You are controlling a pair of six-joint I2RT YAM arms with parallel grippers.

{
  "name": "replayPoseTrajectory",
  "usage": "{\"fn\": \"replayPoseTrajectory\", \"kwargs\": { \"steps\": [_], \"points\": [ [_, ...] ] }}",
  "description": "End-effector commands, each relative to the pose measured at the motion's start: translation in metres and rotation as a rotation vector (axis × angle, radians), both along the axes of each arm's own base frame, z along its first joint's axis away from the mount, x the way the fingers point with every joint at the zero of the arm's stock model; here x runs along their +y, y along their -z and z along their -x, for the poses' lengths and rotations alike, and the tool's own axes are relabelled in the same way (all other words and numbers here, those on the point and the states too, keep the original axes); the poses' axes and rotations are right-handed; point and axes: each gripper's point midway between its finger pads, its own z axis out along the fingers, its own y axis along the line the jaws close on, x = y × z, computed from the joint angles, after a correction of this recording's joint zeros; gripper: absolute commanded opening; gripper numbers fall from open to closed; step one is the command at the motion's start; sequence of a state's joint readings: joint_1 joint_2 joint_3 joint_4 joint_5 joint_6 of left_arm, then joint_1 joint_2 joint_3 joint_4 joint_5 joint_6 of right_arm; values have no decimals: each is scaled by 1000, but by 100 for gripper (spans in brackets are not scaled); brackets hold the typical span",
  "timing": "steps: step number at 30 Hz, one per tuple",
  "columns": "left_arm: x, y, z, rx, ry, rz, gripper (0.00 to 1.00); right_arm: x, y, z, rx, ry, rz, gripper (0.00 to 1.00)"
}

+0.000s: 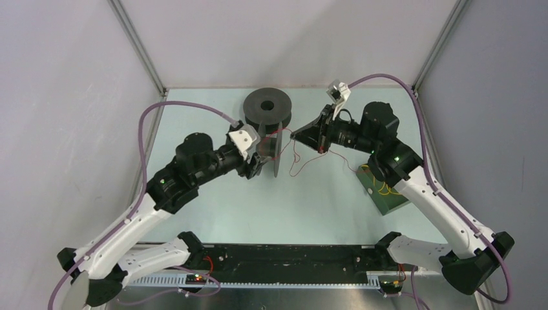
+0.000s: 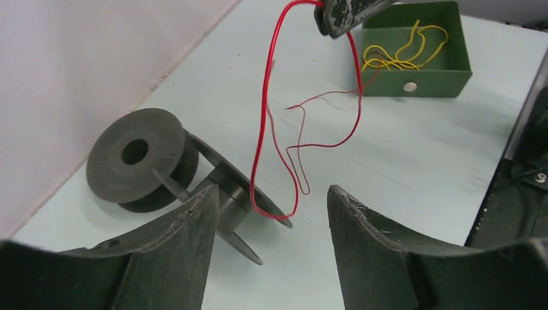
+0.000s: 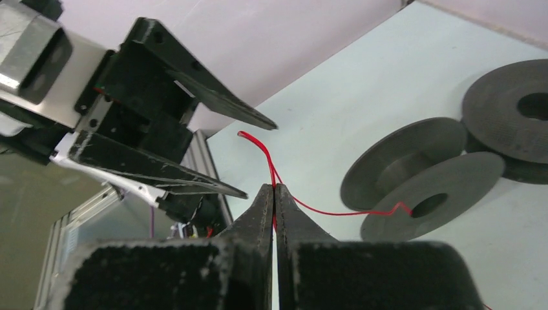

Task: Wrap the cables
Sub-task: Adjust the cable at the center of the board.

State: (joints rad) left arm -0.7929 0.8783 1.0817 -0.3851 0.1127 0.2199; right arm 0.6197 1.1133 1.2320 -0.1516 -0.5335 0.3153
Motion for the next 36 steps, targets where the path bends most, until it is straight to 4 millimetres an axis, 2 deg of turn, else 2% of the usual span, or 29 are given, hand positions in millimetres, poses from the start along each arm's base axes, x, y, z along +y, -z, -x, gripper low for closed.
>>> {"fn": "replayPoseTrajectory", "kwargs": {
  "steps": [1,5,6,7,9,13,14,16,17,18,19,20,22,26,30,36],
  "points": [
    [-13,-18,5,-43,87,19,65,9,1,19,21,-102,-18,0],
    [-15,-13,1,-31,76,9,51,11,9,22,36,-123,-6,0],
    [-15,-12,0,-28,75,6,38,11,12,22,42,-124,-1,1],
    [-15,-11,-1,-25,72,6,18,11,14,21,42,-122,2,2],
    [-14,-11,-4,-12,43,12,2,10,17,19,41,-109,11,7],
    [-1,-20,-18,21,-93,66,0,0,33,6,4,-25,81,35],
    [9,-28,-24,10,-165,85,0,-2,38,3,-4,-6,98,45],
    [22,-43,-28,0,-245,131,0,-9,52,-7,-55,53,138,57],
    [28,-49,-28,-4,-267,152,0,-16,67,-16,-72,107,176,60],
    [34,-55,-29,-16,-300,166,0,-23,69,-30,-94,181,183,62],
    [39,-62,-27,-25,-314,185,0,-28,84,-37,-74,224,204,63],
    [45,-67,-28,-36,-344,197,0,-36,87,-50,-59,307,204,64],
    [56,-75,-28,-51,-385,221,0,-51,110,-70,10,419,246,64],
    [71,-79,-30,-76,-449,224,0,-95,177,-105,149,649,454,64],
    [85,-78,-33,-82,-524,227,0,-134,220,-116,285,739,567,65],
    [95,-77,-36,-91,-586,219,0,-160,258,-112,444,755,635,65]
  ]
}}
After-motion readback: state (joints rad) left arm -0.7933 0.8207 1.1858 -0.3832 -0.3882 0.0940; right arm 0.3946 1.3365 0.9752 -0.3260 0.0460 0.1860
